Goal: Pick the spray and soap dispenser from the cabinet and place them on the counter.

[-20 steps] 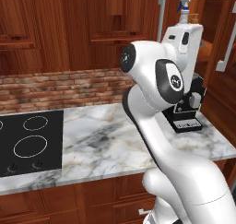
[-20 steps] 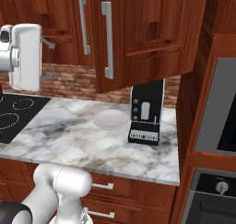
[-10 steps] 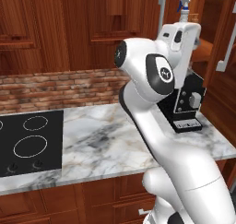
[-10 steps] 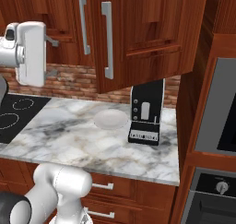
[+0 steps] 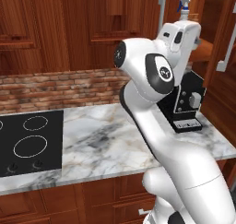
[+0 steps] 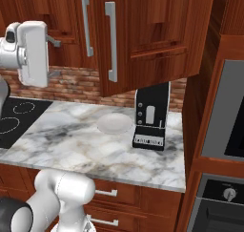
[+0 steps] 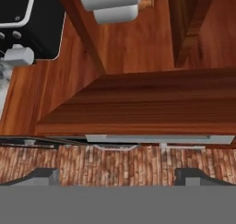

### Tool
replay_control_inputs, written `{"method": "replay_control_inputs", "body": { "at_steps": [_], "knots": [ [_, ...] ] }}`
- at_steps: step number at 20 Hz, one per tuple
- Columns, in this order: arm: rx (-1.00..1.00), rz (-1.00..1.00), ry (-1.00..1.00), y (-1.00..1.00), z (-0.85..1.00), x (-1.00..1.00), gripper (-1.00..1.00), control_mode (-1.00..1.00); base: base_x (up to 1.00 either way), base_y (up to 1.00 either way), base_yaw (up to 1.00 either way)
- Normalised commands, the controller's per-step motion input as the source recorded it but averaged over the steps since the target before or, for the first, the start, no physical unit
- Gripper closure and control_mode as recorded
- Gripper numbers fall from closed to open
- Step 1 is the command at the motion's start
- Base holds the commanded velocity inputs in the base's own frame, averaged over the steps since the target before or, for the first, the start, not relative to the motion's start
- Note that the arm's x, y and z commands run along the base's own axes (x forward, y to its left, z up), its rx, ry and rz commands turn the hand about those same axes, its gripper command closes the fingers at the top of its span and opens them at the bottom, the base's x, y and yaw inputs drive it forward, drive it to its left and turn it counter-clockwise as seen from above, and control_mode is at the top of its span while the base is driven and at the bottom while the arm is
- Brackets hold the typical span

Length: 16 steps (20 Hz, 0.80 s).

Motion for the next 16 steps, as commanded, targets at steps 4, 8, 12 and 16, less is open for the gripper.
{"method": "replay_control_inputs", "body": {
  "at_steps": [4,8,12,16],
  "knots": [
    [0.00,0.00,-0.10,-0.14,0.00,0.07,-1.00,-1.00,0.00,0.00,0.00],
    [0.00,0.00,-0.05,-0.16,0.00,0.18,-1.00,-1.00,0.00,0.00,0.00],
    [0.00,-0.06,0.00,-0.04,0.00,0.32,-1.00,-1.00,0.00,0.00,0.00],
    [0.00,-0.15,0.00,0.00,0.00,0.38,-1.00,-1.00,0.00,0.00,0.00]
  ]
}}
